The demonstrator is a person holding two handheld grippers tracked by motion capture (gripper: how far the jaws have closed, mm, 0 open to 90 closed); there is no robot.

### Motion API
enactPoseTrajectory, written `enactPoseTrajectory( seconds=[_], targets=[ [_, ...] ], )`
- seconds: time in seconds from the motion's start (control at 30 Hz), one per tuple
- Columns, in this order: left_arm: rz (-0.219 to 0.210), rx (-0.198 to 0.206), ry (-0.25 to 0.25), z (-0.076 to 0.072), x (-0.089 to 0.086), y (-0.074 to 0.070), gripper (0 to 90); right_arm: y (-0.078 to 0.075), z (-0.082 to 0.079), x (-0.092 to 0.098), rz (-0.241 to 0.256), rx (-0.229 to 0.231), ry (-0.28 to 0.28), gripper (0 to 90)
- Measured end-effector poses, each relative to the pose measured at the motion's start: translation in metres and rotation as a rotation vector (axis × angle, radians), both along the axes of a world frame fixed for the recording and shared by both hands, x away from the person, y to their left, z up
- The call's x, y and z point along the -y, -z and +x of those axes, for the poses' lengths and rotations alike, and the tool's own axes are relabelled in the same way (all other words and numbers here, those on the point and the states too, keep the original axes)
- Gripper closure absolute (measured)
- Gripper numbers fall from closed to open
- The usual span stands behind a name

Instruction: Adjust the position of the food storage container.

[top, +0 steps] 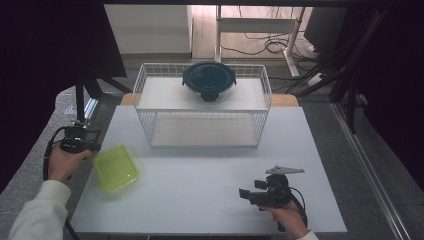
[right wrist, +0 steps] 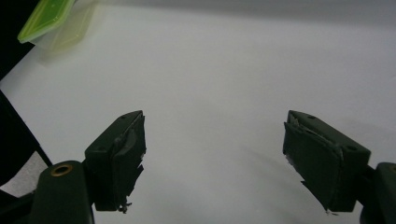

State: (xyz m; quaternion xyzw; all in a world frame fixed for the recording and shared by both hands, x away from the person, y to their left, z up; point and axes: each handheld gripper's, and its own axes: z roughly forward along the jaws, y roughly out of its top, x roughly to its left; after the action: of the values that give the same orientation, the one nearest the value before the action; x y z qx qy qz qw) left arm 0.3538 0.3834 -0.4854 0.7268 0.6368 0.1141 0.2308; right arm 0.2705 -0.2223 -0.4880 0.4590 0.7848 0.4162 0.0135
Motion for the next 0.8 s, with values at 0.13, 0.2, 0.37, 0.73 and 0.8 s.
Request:
enactPoseTrajectory(
  seconds=[0.13,0.2,0.37,0.73,0.8],
  targets=[
    [0.031,-0.023,0.015,0.000,-0.003,0.004,90.0,-0.001,-0.001,-0.001,-0.005,0.003,-0.006,21.0],
    [0.048,-0.035,0.022,0.000,-0.002,0.006,90.0,0.000,0.000,-0.002,-0.013,0.006,-0.006,21.0],
    [0.066,-0.047,0.031,0.000,0.001,0.007,90.0,0.001,0.000,0.000,-0.016,0.005,0.002,21.0],
    [0.072,-0.075,0.112,-0.005,0.017,0.005,90.0,0.003,0.001,0.002,-0.011,-0.010,0.012,21.2],
    [0.082,-0.077,0.137,-0.007,0.023,0.004,90.0,0.003,0.001,0.002,-0.011,-0.010,0.013,21.2]
  ],
)
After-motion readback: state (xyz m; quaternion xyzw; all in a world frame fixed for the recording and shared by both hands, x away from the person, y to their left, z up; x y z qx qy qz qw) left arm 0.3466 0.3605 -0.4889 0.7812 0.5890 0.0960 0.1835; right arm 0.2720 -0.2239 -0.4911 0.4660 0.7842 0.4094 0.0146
